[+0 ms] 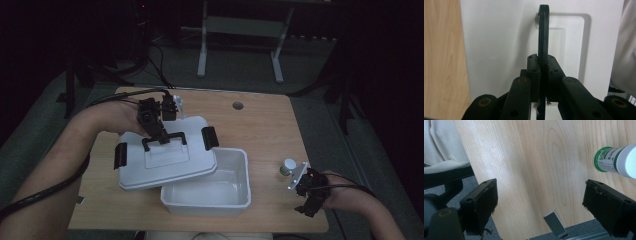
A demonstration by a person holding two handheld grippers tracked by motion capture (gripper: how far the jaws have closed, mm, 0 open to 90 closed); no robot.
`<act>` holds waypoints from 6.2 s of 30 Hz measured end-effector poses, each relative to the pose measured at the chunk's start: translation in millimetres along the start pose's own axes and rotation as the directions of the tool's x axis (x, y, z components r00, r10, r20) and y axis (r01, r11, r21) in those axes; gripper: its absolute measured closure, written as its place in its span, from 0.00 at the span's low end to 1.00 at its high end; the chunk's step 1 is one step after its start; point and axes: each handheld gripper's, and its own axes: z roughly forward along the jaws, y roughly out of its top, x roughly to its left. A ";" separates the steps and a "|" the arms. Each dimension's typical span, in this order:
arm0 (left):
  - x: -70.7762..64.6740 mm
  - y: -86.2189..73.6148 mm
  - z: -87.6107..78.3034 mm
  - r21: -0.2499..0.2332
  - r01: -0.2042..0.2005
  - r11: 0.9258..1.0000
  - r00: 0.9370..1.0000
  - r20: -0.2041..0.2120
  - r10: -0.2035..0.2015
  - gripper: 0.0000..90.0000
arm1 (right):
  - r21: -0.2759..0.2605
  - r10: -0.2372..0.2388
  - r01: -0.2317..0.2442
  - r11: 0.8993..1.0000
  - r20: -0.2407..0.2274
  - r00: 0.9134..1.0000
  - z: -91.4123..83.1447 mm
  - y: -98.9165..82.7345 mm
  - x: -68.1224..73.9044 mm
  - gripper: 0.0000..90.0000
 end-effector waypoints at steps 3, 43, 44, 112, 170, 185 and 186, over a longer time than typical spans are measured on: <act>5.0 -15.0 -2.5 0.002 0.037 0.999 0.999 -0.007 -0.037 0.93 | 0.001 0.003 -0.003 1.000 -0.002 1.000 0.4 0.1 -0.1 0.14; 52.7 -161.8 54.2 -0.025 0.405 0.914 0.914 -0.010 -0.406 0.93 | -0.022 0.001 -0.001 1.000 0.007 1.000 3.3 0.2 -0.1 0.14; 54.0 -162.2 57.2 -0.029 0.408 0.913 0.913 -0.012 -0.408 0.93 | -0.023 0.005 -0.005 1.000 0.003 1.000 4.1 -0.3 -0.1 0.14; 83.4 -141.6 140.6 -0.022 0.442 0.897 0.897 0.001 -0.442 0.48 | -0.005 0.016 -0.016 1.000 -0.002 1.000 17.0 -7.7 -3.3 0.14; 66.7 -156.4 133.4 -0.022 0.428 0.904 0.904 0.016 -0.428 0.37 | -0.039 0.017 -0.016 0.999 0.022 1.000 39.2 22.3 -110.6 0.55; 63.6 -157.0 130.1 -0.027 0.427 0.904 0.904 0.014 -0.427 0.38 | -0.061 0.030 -0.031 0.998 -0.017 0.999 -6.6 32.5 -90.1 0.55; 63.4 -157.1 130.0 -0.028 0.428 0.903 0.904 0.013 -0.427 0.37 | -0.062 0.028 -0.029 0.998 -0.014 1.000 -10.4 33.9 -88.2 0.55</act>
